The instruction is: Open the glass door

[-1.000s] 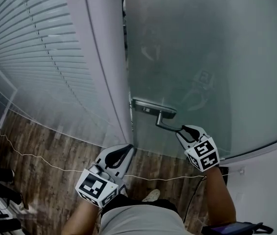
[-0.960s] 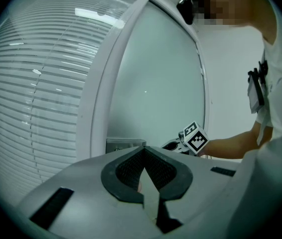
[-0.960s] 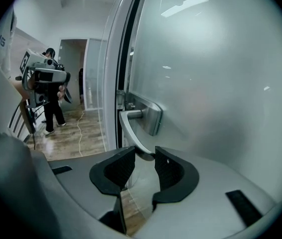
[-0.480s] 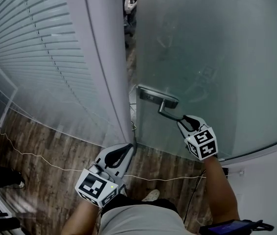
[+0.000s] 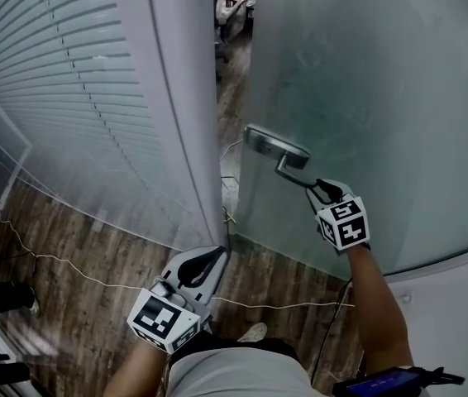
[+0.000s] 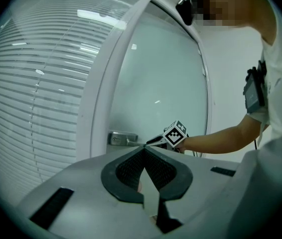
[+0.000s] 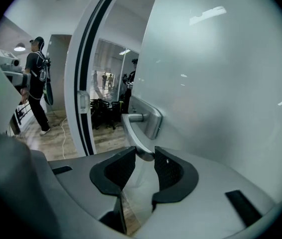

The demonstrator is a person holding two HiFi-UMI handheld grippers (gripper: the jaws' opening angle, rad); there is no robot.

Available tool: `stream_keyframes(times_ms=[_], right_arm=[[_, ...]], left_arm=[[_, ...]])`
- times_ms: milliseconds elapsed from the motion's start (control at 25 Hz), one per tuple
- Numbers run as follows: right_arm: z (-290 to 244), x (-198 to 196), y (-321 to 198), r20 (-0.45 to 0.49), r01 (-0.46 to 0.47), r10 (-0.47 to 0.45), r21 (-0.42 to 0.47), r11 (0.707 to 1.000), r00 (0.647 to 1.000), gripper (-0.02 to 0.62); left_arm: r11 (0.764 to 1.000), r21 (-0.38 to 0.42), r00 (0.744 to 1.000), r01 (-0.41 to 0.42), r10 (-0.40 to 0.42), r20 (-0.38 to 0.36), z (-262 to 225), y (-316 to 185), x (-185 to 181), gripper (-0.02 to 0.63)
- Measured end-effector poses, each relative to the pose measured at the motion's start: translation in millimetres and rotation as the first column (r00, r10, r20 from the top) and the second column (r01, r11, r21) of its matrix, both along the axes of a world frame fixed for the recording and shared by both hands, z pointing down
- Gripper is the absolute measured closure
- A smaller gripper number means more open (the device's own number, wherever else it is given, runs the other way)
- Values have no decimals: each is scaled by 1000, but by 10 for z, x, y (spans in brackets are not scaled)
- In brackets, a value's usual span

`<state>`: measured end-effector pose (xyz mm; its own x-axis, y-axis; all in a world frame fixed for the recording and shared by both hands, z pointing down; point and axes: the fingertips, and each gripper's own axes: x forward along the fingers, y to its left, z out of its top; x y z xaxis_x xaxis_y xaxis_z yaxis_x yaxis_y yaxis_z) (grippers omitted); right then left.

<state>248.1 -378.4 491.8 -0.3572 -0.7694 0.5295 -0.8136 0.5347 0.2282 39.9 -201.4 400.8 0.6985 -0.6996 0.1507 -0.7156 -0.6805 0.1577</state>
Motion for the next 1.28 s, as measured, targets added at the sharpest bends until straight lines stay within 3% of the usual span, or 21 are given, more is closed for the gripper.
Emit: stream_keyframes(times_ms=[880, 1280], right_arm=[[106, 445, -875, -4, -86, 86, 11, 996, 996, 476], [128, 658, -1159, 25, -169, 168, 54, 984, 986, 480]], left_arm=[[999, -23, 999, 46, -46, 19, 166, -205, -28, 606], [998, -25, 998, 60, -59, 21, 220, -224, -64, 606]])
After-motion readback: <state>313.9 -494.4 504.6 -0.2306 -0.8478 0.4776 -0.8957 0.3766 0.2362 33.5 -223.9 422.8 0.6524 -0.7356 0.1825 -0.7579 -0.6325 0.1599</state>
